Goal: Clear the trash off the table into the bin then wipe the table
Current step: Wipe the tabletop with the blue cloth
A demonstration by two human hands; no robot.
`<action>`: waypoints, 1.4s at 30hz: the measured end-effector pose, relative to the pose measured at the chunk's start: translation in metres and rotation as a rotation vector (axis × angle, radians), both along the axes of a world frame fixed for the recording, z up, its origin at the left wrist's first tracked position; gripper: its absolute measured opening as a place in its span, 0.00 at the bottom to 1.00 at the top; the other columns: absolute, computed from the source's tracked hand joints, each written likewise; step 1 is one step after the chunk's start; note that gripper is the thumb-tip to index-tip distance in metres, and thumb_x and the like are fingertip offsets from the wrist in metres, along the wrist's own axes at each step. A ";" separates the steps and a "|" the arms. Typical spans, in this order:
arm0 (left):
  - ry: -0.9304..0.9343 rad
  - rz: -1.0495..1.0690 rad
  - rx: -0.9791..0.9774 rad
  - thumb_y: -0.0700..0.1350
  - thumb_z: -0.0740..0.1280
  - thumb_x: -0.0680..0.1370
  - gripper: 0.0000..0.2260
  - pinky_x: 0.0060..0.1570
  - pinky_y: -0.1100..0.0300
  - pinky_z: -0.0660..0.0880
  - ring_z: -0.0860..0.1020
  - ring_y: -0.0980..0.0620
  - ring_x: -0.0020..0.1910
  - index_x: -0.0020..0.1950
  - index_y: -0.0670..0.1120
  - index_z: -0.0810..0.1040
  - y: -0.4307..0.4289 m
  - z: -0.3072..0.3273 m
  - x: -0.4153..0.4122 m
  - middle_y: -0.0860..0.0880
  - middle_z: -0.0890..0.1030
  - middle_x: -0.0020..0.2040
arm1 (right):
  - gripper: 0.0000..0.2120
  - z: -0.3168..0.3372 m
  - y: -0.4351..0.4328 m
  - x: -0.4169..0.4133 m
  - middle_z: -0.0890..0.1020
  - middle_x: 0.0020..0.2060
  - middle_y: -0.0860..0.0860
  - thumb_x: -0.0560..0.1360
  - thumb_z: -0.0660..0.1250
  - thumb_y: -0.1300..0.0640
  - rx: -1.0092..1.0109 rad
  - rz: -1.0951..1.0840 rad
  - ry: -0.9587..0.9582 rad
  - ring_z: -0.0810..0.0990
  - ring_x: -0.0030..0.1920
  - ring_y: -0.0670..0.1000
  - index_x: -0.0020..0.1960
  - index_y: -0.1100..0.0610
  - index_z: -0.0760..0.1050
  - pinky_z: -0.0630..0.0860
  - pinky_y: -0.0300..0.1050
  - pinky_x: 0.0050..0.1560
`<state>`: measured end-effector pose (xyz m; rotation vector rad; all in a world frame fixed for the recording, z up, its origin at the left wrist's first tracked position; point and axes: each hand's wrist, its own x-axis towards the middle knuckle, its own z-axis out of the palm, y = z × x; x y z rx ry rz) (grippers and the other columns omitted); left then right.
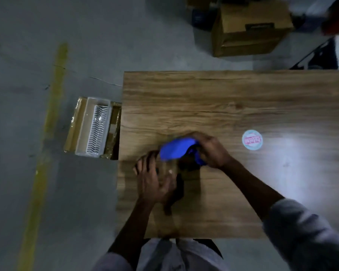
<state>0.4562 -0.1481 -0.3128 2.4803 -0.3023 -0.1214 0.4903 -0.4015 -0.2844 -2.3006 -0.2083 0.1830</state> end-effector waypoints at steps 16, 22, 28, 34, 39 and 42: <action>-0.005 0.134 -0.086 0.55 0.66 0.74 0.29 0.63 0.45 0.72 0.74 0.38 0.62 0.70 0.40 0.74 0.038 0.010 -0.021 0.40 0.77 0.63 | 0.28 -0.056 0.073 -0.022 0.70 0.76 0.49 0.72 0.65 0.40 -0.374 0.070 0.024 0.60 0.79 0.62 0.71 0.41 0.75 0.48 0.73 0.73; -0.010 0.113 -0.058 0.53 0.65 0.76 0.25 0.65 0.43 0.71 0.74 0.39 0.64 0.68 0.41 0.76 0.054 0.018 -0.053 0.41 0.77 0.64 | 0.29 -0.039 0.106 -0.138 0.74 0.73 0.51 0.65 0.58 0.53 -0.234 0.361 0.053 0.62 0.77 0.60 0.65 0.50 0.81 0.46 0.63 0.77; 0.017 0.153 -0.090 0.50 0.66 0.74 0.20 0.60 0.45 0.73 0.73 0.42 0.60 0.62 0.41 0.79 0.073 0.011 -0.097 0.42 0.80 0.59 | 0.26 0.033 0.056 -0.155 0.80 0.62 0.56 0.74 0.59 0.52 0.156 -0.155 0.064 0.79 0.64 0.51 0.68 0.64 0.74 0.74 0.44 0.63; 0.013 0.022 -0.078 0.47 0.70 0.74 0.16 0.62 0.49 0.71 0.76 0.42 0.60 0.61 0.43 0.80 0.070 0.006 -0.131 0.46 0.80 0.59 | 0.34 0.030 0.020 -0.106 0.74 0.70 0.62 0.77 0.65 0.63 -0.232 -0.504 0.216 0.75 0.67 0.66 0.81 0.52 0.59 0.72 0.55 0.61; -0.007 -0.101 -0.049 0.45 0.70 0.73 0.18 0.63 0.50 0.70 0.75 0.42 0.60 0.62 0.43 0.80 0.081 0.015 -0.148 0.44 0.80 0.59 | 0.32 -0.013 0.089 -0.112 0.44 0.83 0.52 0.84 0.53 0.60 -0.667 -0.474 0.550 0.43 0.79 0.70 0.83 0.45 0.43 0.55 0.80 0.70; -0.018 -0.081 -0.022 0.47 0.68 0.73 0.19 0.62 0.50 0.71 0.74 0.42 0.60 0.62 0.43 0.79 0.091 0.021 -0.152 0.44 0.79 0.59 | 0.30 -0.014 0.128 -0.128 0.44 0.83 0.52 0.85 0.51 0.58 -0.713 -0.294 0.465 0.44 0.80 0.70 0.83 0.45 0.44 0.55 0.80 0.70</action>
